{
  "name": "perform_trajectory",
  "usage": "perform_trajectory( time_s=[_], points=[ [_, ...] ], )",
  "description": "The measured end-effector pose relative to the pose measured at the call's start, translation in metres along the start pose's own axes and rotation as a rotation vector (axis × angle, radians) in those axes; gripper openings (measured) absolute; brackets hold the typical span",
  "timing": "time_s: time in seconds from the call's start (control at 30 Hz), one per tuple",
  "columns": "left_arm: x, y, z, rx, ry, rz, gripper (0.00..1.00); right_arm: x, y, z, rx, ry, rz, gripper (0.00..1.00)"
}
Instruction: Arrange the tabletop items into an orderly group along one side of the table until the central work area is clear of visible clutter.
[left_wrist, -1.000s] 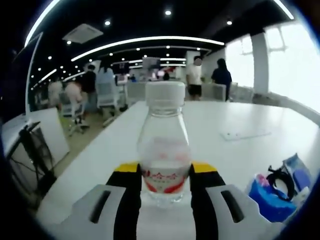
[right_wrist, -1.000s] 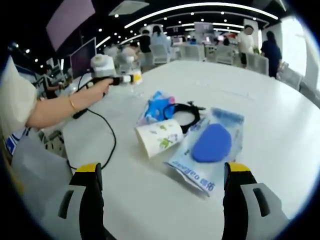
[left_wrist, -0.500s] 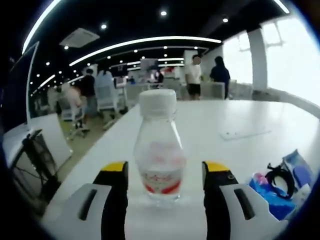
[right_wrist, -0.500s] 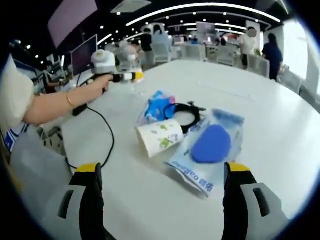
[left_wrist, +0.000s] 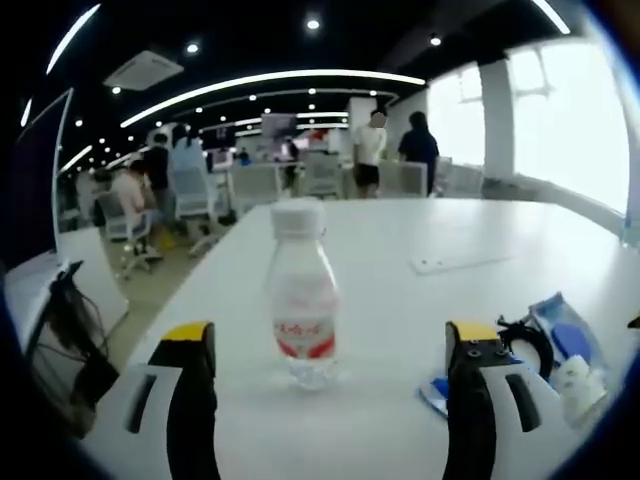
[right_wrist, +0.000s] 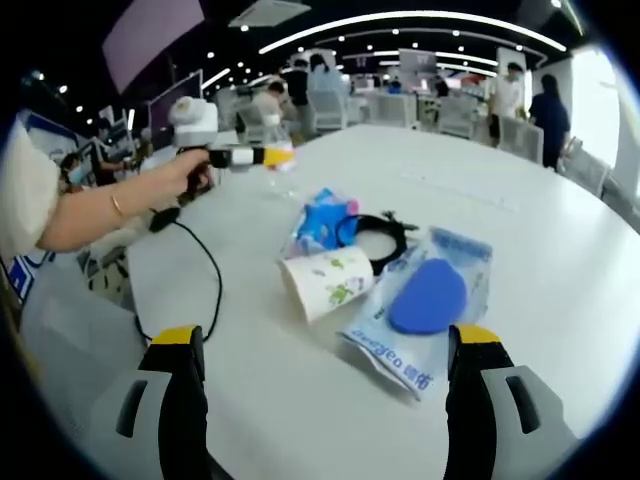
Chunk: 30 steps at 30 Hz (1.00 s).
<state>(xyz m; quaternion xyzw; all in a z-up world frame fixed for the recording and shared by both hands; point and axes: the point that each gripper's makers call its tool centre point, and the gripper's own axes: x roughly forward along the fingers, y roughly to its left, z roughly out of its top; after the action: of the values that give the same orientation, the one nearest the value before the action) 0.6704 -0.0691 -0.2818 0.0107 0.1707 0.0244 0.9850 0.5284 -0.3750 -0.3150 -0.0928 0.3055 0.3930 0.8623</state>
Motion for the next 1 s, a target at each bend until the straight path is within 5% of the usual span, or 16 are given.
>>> perform_trajectory(
  time_s=[0.5, 1.0],
  points=[
    [-0.048, -0.026, 0.006, 0.103, 0.025, -0.085, 0.99, 0.000, 0.009, 0.003, -0.013, -0.013, 0.027, 1.00],
    [-0.097, -0.054, 0.008, 0.115, 0.017, -0.189, 0.99, 0.004, 0.022, 0.011, -0.020, -0.068, 0.067, 1.00]
  ],
)
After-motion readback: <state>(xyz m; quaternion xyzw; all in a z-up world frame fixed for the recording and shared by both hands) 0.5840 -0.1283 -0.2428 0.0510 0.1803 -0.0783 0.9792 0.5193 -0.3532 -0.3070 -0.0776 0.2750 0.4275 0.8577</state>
